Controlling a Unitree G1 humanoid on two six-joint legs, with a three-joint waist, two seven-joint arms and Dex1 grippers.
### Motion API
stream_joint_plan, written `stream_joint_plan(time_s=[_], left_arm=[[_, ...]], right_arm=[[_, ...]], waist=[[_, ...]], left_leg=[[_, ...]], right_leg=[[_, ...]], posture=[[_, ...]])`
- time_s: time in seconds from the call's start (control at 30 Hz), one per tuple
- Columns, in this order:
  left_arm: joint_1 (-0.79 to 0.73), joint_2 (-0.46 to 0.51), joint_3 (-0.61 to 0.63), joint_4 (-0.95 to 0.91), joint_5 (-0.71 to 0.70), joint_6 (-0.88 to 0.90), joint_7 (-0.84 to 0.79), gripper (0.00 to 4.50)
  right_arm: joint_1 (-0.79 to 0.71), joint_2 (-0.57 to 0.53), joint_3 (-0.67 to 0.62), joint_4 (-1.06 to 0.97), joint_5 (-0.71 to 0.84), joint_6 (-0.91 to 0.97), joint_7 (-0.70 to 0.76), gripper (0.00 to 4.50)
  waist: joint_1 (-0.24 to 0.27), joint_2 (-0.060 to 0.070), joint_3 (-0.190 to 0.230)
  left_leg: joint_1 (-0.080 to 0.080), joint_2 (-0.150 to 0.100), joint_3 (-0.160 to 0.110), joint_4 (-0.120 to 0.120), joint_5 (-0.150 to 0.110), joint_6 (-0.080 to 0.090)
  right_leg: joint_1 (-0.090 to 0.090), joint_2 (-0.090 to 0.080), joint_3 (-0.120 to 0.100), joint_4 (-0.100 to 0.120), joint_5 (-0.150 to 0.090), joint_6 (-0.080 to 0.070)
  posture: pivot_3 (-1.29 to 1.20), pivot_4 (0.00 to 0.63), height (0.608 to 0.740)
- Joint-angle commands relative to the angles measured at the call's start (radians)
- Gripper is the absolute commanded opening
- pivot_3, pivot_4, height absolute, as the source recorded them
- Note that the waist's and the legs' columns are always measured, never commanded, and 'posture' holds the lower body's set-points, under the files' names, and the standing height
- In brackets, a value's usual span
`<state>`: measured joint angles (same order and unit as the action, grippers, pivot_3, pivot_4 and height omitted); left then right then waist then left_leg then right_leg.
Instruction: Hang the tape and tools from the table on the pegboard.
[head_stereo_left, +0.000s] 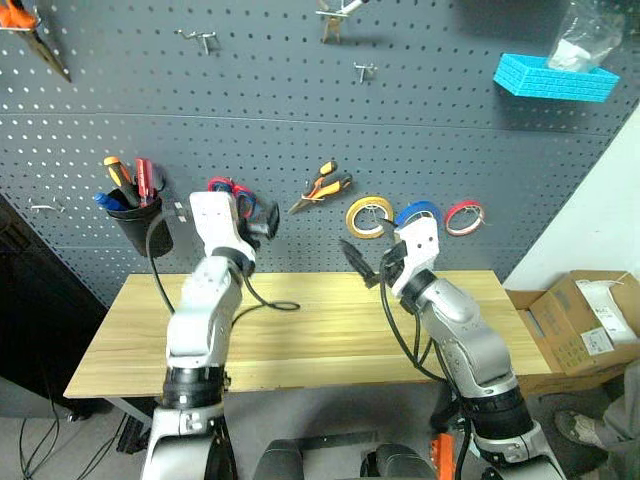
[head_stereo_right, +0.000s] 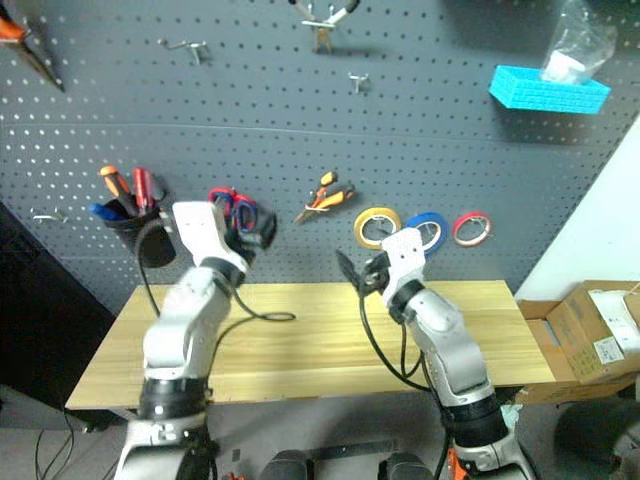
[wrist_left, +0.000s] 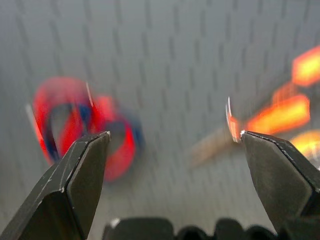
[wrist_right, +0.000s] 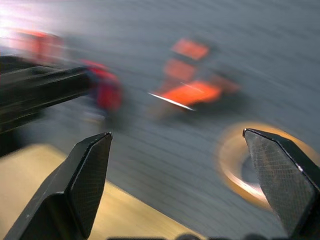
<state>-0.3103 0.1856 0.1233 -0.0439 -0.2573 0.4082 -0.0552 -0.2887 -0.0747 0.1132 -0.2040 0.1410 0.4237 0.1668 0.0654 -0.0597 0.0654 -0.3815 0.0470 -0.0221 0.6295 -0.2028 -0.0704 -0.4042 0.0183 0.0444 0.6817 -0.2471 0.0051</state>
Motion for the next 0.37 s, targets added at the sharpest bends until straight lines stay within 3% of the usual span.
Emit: stream_joint_plan(time_s=[0.03,0.37], left_arm=[[0.062,-0.004,-0.006,0.045,0.037,-0.035,-0.009,4.47],[0.150,0.008,0.047,0.074,0.027,-0.016,-0.029,4.47]], right_arm=[[0.007,0.008,-0.068,0.020,-0.028,0.095,-0.099,4.50],[0.066,-0.028,-0.152,0.041,-0.047,0.124,-0.136,4.50]], waist=[[-0.007,0.004,-0.003],[-0.020,0.010,-0.006]], left_leg=[[0.000,0.000,0.000,0.000,0.000,0.000],[-0.001,-0.001,0.000,0.000,0.000,0.001]], right_leg=[[0.000,0.000,0.000,0.000,0.000,-0.001],[0.000,0.000,0.001,-0.002,-0.003,-0.005]], posture=[[0.14,0.008,0.740],[0.10,0.008,0.740]])
